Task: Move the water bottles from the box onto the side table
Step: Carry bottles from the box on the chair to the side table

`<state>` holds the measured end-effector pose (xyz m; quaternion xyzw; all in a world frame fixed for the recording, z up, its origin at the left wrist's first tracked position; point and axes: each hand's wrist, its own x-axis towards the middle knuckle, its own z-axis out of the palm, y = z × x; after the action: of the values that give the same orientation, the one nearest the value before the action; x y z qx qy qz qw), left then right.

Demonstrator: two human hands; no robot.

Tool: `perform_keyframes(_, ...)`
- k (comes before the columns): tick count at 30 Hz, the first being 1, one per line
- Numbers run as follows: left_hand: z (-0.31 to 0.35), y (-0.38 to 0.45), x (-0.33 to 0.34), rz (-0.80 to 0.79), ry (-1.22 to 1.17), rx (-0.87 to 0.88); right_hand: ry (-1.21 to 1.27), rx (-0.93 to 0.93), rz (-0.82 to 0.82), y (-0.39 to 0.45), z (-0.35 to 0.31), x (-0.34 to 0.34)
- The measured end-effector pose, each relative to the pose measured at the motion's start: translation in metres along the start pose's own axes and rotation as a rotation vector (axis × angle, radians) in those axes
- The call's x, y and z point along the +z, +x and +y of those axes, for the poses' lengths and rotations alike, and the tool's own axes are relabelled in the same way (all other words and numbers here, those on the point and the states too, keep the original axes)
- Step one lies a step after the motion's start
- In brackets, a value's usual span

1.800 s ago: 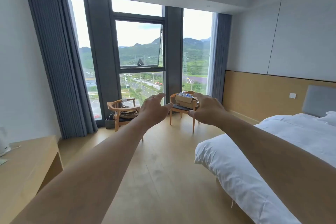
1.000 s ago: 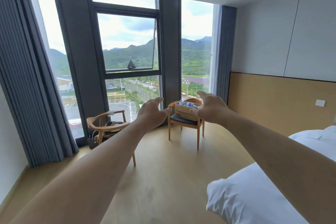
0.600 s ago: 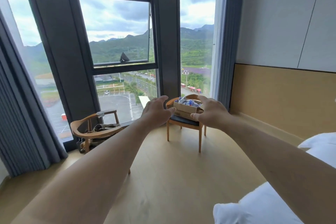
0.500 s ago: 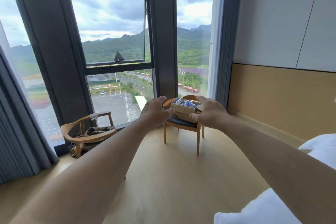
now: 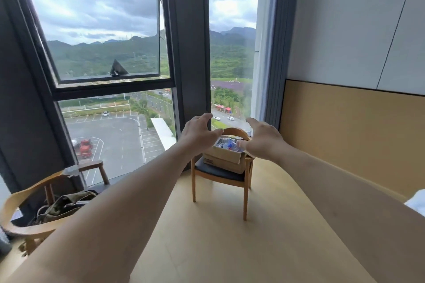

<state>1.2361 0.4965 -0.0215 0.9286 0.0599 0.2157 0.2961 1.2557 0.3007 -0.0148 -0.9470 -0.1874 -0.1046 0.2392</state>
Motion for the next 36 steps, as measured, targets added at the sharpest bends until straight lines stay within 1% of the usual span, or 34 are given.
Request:
perform_keyframes(4,-0.038,0.077,0.031,-0.019,-0.010,-0.029,0.022,0.013,-0.015,0.088,0.012,0.035)
perform_keyframes(7,-0.070,0.141,0.058,0.011,-0.011,-0.045,0.007,-0.004,-0.025,0.155,0.025,0.068)
perform_keyframes(10,-0.095,0.214,0.089,0.032,0.000,-0.019,-0.011,-0.014,-0.014,0.232,0.043,0.094)
perform_keyframes(15,-0.118,0.346,0.131,-0.018,0.025,-0.017,-0.026,0.024,-0.017,0.369,0.074,0.113)
perform_keyframes(20,-0.141,0.466,0.157,0.002,0.026,-0.025,-0.031,0.039,-0.033,0.490,0.090,0.133)
perform_keyframes(25,-0.178,0.564,0.200,-0.035,0.029,-0.038,-0.026,0.066,-0.067,0.586,0.105,0.176)
perform_keyframes(30,-0.223,0.660,0.263,-0.087,0.028,-0.018,-0.011,0.111,-0.060,0.677,0.134,0.234)
perform_keyframes(36,-0.291,0.776,0.350,-0.229,0.023,-0.008,-0.032,0.240,-0.114,0.792,0.177,0.315)
